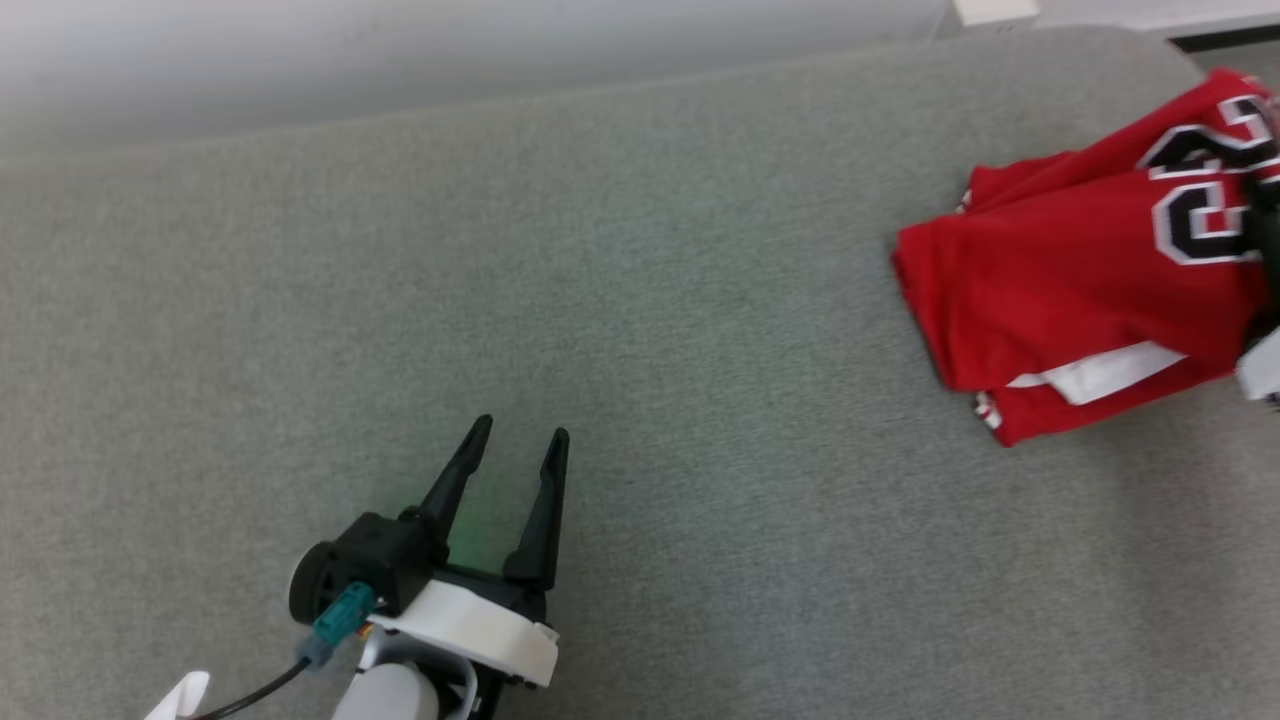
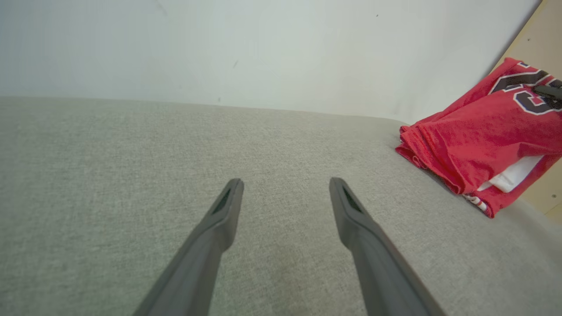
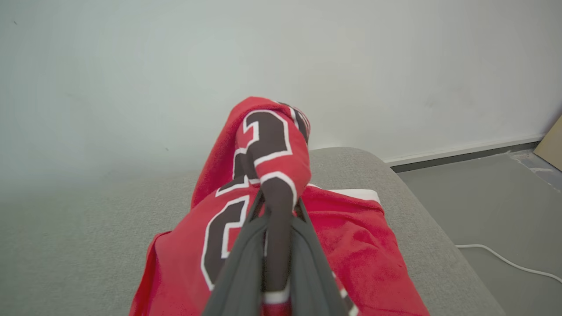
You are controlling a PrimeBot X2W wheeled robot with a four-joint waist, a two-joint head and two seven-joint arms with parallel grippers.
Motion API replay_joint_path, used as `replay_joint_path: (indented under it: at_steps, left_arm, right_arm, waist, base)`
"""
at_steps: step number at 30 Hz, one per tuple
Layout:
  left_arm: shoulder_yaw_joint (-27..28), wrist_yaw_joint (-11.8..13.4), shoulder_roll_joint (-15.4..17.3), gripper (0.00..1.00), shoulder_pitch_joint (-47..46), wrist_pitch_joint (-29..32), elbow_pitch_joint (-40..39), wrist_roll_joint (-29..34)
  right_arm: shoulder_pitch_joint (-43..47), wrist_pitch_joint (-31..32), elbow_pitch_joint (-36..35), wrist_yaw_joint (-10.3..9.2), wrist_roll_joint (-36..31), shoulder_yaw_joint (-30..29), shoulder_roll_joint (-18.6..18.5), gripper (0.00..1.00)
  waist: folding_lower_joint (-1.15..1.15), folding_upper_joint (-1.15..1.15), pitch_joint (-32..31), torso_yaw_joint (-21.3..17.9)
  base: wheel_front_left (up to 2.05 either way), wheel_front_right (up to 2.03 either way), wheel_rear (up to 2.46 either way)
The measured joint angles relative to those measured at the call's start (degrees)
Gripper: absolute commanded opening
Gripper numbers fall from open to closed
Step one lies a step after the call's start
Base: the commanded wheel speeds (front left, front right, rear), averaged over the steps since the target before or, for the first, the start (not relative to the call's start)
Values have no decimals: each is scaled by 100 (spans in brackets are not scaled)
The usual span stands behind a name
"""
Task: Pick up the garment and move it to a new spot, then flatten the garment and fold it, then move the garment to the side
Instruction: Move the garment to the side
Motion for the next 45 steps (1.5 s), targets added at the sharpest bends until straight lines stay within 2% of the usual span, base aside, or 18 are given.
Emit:
replay_joint_path:
  at_steps: [5, 12, 13, 14, 15, 16, 17, 22, 28, 33, 38, 45]
  left_arm:
    - [25, -54, 1, 100, -36, 0, 15, 125]
    - [46, -101, 40, 100, -267, -8, -51, 263]
    - [56, -107, 45, 100, -282, -10, -63, 294]
    - [63, -121, 54, 100, -300, -14, -66, 319]
    - [68, -126, 56, 100, -318, -15, -74, 328]
    - [71, -135, 60, 100, -326, -16, -78, 331]
    - [74, -135, 60, 100, -330, -16, -79, 333]
    - [102, -149, 56, 100, -332, -15, -40, 334]
    - [401, -122, 53, 100, -102, -5, -19, 175]
    - [780, -75, 46, 100, 127, -5, -100, 87]
    - [990, -75, 34, 100, 382, -5, -181, 85]
    - [1118, -12, 11, 100, 623, -5, -170, -35]
  right_arm:
    - [-117, -51, 311, 0, 172, -89, -504, 0]
    - [-542, -86, 1154, 0, 149, 3, -701, 0]
    - [-609, -84, 1315, 0, 110, 49, -675, 10]
    - [-664, -46, 1474, 0, 47, 125, -636, 32]
    - [-709, -24, 1641, 0, -19, 188, -593, 36]
    - [-758, -15, 1801, 0, -67, 235, -537, 47]
    - [-808, -16, 1990, 0, -103, 247, -490, 100]
    - [-951, -269, 2751, 0, -238, 278, -345, 100]
    - [-1003, -814, 2895, 0, -509, 476, -282, 100]
    - [-930, -1034, 2421, 0, -655, 666, -289, 100]
    - [-474, -1087, 1718, 0, -779, 736, -298, 100]
    - [354, -1093, 716, 0, -1111, 334, -221, 100]
  waist:
    - [0, 0, 324, 129]
    - [-1, 0, 714, 209]
    - [-1, 0, 757, 225]
    - [-1, 0, 791, 241]
    - [-1, 0, 819, 258]
    - [-1, 0, 839, 276]
    - [-1, 0, 852, 293]
    - [-1, 0, 774, 377]
    - [-1, 0, 366, 393]
    - [-1, 0, -166, 408]
    - [-2, 0, -757, 456]
    - [-2, 0, -1466, 541]
  base:
    - [0, 0, 0]
    - [0, 0, 0]
    - [0, 0, 0]
    - [0, 0, 0]
    - [0, 0, 0]
    - [0, 0, 0]
    - [0, 0, 0]
    - [0, 0, 0]
    - [0, 0, 0]
    - [0, 0, 0]
    - [0, 0, 0]
    - [0, 0, 0]
